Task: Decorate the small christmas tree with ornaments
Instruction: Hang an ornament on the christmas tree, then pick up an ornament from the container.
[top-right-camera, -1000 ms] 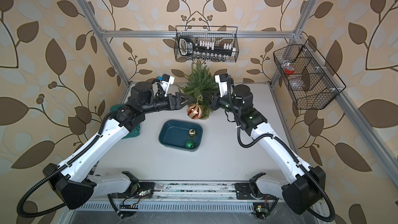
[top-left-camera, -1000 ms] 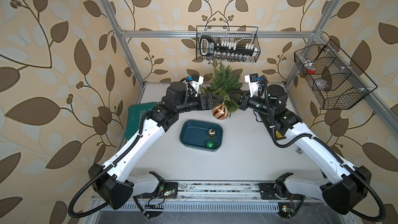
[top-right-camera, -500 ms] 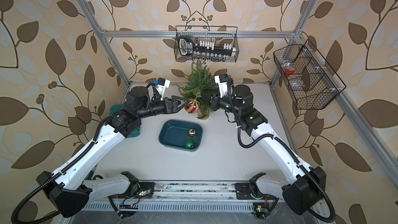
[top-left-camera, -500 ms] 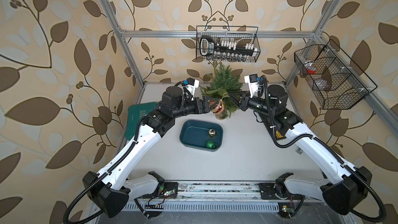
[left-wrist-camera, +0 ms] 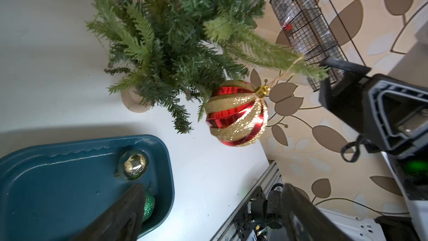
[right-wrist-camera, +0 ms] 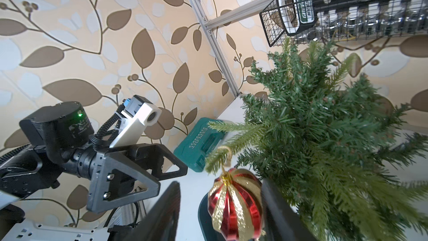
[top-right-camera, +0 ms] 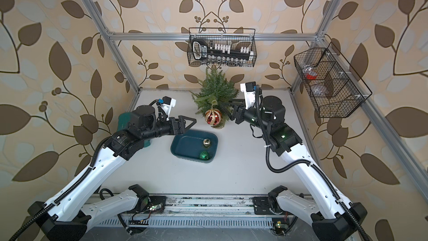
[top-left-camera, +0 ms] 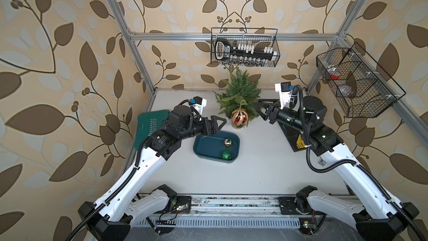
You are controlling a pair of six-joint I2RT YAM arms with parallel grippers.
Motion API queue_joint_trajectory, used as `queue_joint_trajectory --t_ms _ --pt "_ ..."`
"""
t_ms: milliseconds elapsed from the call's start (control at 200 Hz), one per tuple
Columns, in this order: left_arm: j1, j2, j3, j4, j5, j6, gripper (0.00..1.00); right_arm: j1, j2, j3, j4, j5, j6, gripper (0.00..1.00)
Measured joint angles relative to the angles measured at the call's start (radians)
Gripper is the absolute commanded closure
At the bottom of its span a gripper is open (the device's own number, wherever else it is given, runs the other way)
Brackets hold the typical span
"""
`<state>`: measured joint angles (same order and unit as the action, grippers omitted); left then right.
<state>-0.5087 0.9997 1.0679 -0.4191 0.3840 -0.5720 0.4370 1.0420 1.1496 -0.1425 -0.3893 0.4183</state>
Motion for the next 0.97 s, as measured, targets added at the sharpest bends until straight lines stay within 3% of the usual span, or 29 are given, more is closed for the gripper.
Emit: queue_joint_trajectory --t_ms 415,655,970 --pt "0.000 0.054 -0.172 -0.049 -0.032 -0.014 0.20 0.000 -0.242 -0.129 -0.128 0.103 0.000 0.36" --pt "-0.007 0.221 -0.193 -0.030 -0.085 -0.060 0.24 0.000 -0.444 -0.389 -0.180 0.171 0.065 0.36" --pt "-0.109 0.457 -0.155 0.012 -0.200 -0.097 0.24 0.000 -0.486 -0.571 -0.214 0.233 0.113 0.37"
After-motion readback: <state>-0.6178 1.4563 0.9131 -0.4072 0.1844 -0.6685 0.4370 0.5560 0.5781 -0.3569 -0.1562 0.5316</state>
